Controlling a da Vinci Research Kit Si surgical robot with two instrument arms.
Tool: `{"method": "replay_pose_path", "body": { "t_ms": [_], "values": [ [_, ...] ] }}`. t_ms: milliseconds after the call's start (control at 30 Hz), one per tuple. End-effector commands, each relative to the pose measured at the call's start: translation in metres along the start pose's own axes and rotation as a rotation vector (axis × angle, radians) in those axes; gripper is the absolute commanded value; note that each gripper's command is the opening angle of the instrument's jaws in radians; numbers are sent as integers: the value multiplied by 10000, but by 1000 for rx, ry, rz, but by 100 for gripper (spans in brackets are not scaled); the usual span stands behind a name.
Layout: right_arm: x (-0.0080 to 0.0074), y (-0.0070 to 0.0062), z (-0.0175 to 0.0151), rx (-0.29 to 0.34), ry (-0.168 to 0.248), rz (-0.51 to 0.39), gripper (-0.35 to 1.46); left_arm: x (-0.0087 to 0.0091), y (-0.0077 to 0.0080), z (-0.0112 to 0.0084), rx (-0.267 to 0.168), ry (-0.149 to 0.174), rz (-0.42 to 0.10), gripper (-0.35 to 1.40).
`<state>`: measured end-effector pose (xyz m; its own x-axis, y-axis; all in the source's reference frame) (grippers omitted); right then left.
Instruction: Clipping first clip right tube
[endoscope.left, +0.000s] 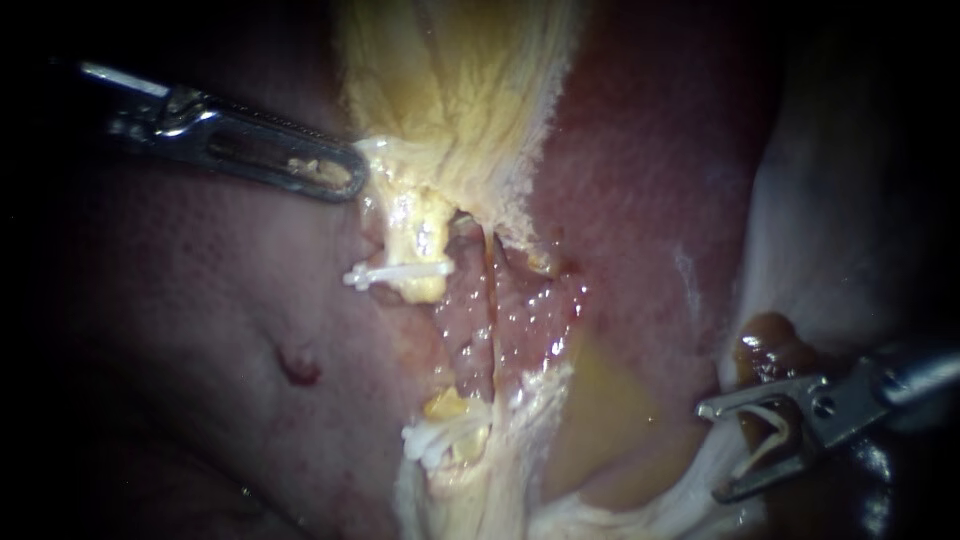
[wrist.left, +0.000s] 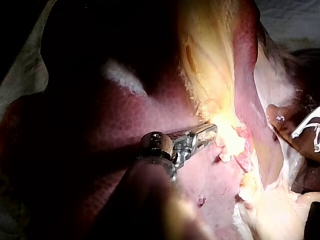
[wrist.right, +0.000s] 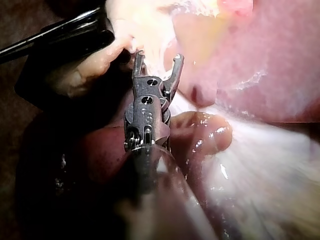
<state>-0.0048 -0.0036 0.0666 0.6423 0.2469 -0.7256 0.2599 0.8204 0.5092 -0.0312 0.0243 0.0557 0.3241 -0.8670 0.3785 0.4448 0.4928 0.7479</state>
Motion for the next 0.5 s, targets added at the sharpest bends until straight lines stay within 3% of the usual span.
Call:
{"method": "replay_pose_path", "body": {
  "t_ms": [33,367,500],
  "values": [
    [1,1,2,-2,8,1,50,0,0,0,-1,0,1,-35],
    [20,19,23,-36,51,15,50,2,0,1,-2,0,1,-35],
    [32,30,27,-61,88,27,50,2,0,1,-2,-1,1,-35]
  ]
}}
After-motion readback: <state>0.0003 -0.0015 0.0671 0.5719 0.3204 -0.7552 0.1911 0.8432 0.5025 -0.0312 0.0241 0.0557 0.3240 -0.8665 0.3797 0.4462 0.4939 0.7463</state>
